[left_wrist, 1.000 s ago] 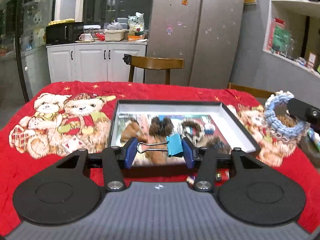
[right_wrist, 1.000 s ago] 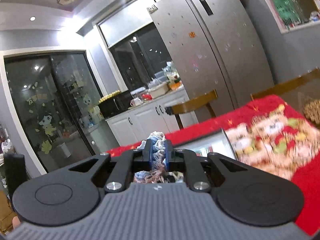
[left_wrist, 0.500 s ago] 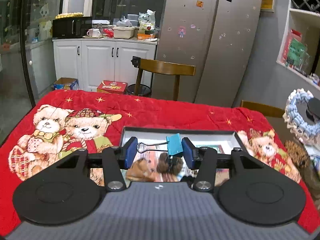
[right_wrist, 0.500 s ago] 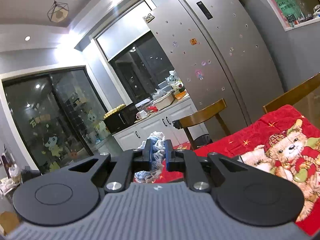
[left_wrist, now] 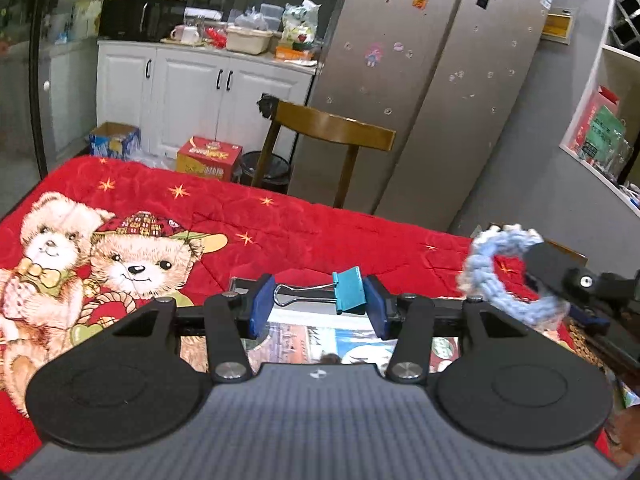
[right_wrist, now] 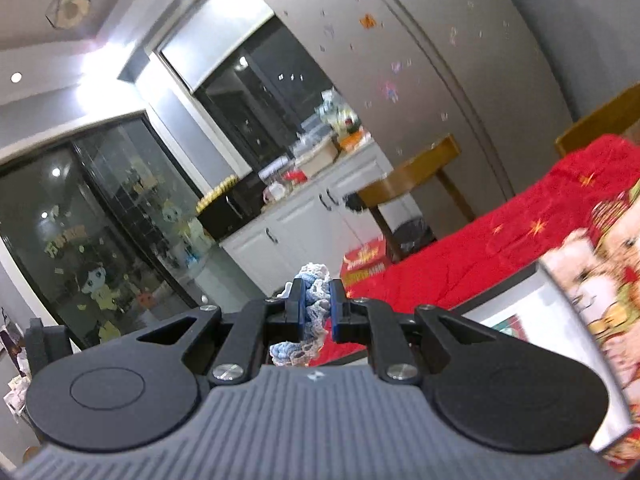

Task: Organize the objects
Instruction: 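Carry the binder clip in left tool while right tool carries the scrunchie over the box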

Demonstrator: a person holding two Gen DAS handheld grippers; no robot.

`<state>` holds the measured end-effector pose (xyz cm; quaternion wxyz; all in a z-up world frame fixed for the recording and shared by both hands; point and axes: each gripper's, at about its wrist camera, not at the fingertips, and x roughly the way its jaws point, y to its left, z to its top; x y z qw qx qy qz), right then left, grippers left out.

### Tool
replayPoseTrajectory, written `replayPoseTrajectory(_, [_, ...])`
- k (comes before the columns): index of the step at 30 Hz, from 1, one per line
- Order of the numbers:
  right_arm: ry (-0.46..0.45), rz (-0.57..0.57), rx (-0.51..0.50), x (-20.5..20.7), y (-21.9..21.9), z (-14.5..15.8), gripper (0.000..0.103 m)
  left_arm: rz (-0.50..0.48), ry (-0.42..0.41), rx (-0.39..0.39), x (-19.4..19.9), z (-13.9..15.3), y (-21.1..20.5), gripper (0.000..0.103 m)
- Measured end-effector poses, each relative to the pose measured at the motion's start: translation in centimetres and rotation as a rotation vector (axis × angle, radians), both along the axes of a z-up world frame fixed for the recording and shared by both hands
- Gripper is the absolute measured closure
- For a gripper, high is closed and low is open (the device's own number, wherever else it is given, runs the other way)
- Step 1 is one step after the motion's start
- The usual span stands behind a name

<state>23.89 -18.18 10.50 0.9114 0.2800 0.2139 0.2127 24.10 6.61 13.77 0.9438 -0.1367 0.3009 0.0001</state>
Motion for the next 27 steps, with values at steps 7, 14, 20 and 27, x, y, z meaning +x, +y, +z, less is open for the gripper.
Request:
replayPoseTrajectory(7, [0.031, -0.013, -0.071, 4.6, 2.1, -3.2, 0.089, -0.019, 0.104, 0.021, 4.5, -3.8, 1.1, 0.048])
replayPoseTrajectory(14, [0.204, -0.018, -0.126, 7.4, 2.3, -7.6, 0.089, -0.040, 0.193, 0.050, 6.2, -6.7, 0.6, 0.048])
replayPoseTrajectory(20, [0.273, -0.017, -0.181, 7.9, 2.9, -9.3, 0.089, -0.040, 0.237, 0.069, 6.7, -8.2, 0.3, 0.048])
replayPoseTrajectory(27, [0.294, -0.007, -0.194, 7.6, 3.4, -9.5, 0.089, -0.023, 0.267, 0.068, 7.1, -9.0, 0.6, 0.048])
